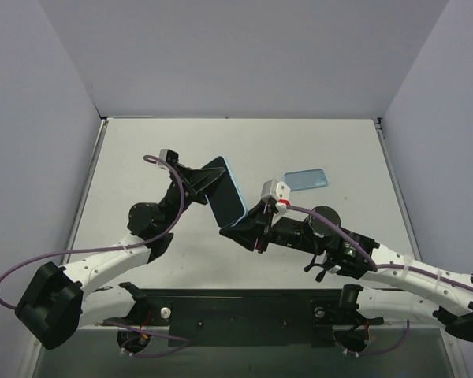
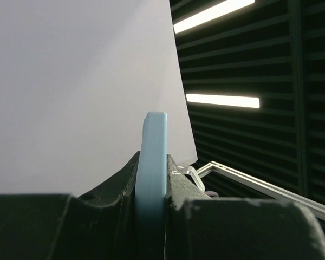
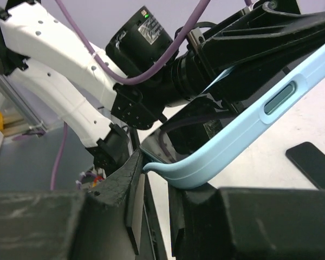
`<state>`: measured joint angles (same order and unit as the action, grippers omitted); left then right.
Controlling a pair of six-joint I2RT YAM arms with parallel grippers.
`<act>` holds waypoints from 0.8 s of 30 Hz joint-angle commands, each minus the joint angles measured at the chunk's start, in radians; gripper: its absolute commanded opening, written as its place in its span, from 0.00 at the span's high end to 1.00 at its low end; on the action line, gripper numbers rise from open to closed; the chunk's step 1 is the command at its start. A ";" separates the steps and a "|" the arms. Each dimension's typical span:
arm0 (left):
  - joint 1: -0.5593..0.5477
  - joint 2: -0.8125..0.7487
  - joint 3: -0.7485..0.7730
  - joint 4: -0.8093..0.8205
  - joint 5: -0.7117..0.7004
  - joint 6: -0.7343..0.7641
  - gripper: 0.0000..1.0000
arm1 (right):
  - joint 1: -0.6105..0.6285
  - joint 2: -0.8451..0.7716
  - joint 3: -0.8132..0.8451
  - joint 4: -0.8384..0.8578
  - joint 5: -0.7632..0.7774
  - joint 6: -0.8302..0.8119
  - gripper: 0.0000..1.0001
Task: Take the phone out of the phone case
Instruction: Remove the phone case from the phone.
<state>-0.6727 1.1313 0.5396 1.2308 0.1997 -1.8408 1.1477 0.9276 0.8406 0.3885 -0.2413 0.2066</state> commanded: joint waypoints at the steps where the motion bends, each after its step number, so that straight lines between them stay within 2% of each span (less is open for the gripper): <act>1: -0.053 -0.031 0.095 0.292 0.127 -0.137 1.00 | -0.025 0.042 0.005 -0.154 0.023 -0.225 1.00; 5: -0.087 -0.050 0.085 0.291 0.110 -0.123 1.00 | -0.028 0.056 0.009 -0.107 0.057 -0.225 1.00; 9: -0.100 -0.076 0.054 0.283 0.078 -0.091 1.00 | -0.045 0.059 0.002 -0.051 0.115 -0.155 1.00; 14: -0.114 -0.041 0.098 0.328 0.112 -0.104 1.00 | -0.055 0.028 -0.081 0.041 0.347 -0.044 1.00; 16: -0.114 -0.013 0.108 0.358 0.119 -0.117 1.00 | -0.089 0.031 -0.089 0.026 0.344 -0.024 1.00; 17: -0.111 -0.013 0.103 0.355 0.118 -0.114 1.00 | -0.106 0.045 -0.063 -0.035 0.336 -0.019 1.00; 18: -0.105 -0.019 0.103 0.349 0.122 -0.104 1.00 | -0.114 0.053 -0.046 -0.074 0.256 -0.021 0.96; 19: -0.088 -0.027 0.105 0.313 0.150 -0.077 1.00 | -0.120 0.060 -0.006 -0.180 0.214 -0.032 0.90; 20: -0.079 -0.048 0.106 0.279 0.176 -0.051 1.00 | -0.118 0.060 0.008 -0.265 0.150 -0.027 0.78; 21: -0.058 -0.070 0.109 0.175 0.211 0.018 1.00 | -0.120 0.038 0.009 -0.289 0.117 0.003 0.73; 22: -0.047 -0.114 0.112 0.121 0.227 0.055 1.00 | -0.117 0.024 0.000 -0.312 0.062 0.023 0.62; 23: -0.024 -0.137 0.121 -0.010 0.254 0.145 1.00 | -0.117 -0.017 -0.023 -0.318 0.042 0.069 0.59; 24: -0.016 -0.178 0.131 -0.069 0.265 0.187 1.00 | -0.120 -0.045 -0.038 -0.338 -0.004 0.089 0.51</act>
<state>-0.6949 1.1336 0.5602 1.1233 0.2260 -1.7657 1.0843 0.9173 0.8413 0.2695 -0.2668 0.2405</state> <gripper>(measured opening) 0.237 0.392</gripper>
